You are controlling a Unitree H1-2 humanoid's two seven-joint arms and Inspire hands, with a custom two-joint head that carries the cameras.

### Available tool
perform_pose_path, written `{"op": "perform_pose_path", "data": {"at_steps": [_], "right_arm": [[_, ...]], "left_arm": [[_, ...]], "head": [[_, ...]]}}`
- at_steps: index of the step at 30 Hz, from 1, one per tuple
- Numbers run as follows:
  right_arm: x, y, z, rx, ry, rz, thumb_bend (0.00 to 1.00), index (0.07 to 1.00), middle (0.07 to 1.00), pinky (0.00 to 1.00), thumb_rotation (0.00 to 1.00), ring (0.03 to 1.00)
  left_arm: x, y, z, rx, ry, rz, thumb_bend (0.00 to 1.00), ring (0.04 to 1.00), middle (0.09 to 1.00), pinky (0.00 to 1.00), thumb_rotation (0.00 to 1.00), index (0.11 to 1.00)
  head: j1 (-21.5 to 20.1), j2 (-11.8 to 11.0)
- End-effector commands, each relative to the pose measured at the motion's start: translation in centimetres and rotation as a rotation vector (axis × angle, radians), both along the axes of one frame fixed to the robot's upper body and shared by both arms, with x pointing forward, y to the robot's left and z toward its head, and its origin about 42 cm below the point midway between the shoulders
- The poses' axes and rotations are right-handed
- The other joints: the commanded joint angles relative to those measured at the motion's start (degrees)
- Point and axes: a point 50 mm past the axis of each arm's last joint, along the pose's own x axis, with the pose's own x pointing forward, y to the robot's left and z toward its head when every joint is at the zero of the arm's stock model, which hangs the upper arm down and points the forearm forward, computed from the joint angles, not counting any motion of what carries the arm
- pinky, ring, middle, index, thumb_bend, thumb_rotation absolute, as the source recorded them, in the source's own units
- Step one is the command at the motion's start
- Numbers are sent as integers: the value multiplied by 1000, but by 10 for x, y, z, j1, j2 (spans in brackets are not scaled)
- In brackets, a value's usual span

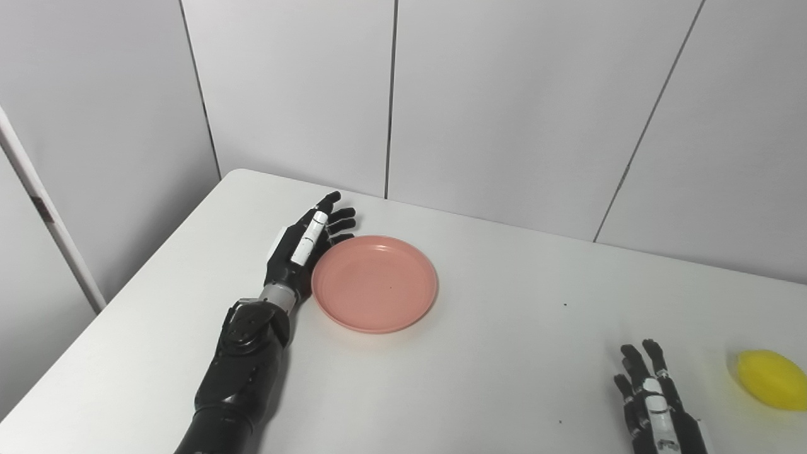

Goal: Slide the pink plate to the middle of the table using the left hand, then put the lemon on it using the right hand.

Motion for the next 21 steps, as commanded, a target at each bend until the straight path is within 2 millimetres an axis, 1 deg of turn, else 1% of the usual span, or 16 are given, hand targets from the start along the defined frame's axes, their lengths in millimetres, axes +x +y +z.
{"op": "perform_pose_path", "data": {"at_steps": [1,6,10,15,19,21], "right_arm": [[-11,8,-15,35,37,-3,667,973,923,1000,697,992],[-10,8,-15,32,37,-3,662,973,923,1000,699,991],[-10,9,-15,37,39,-2,666,970,922,1000,697,990],[-10,10,-15,36,45,-6,666,971,917,1000,689,985],[-8,10,-15,41,42,-2,657,975,919,1000,686,989],[-8,10,-15,41,41,0,664,974,920,1000,681,987]], "left_arm": [[-11,-12,-30,-11,118,-21,762,770,757,688,727,818],[-11,-23,-31,-26,124,-32,757,766,760,689,733,826],[-12,-34,-34,-28,135,-37,774,769,762,694,746,839],[-14,-47,-41,-50,150,-40,780,753,736,691,735,802],[-18,-56,-45,-38,166,-41,771,747,730,676,745,811],[-20,-62,-47,-33,177,-29,793,735,718,654,734,794]], "head": [[0,1],[0,1],[-1,3],[-3,3],[-3,3],[-3,4]]}}
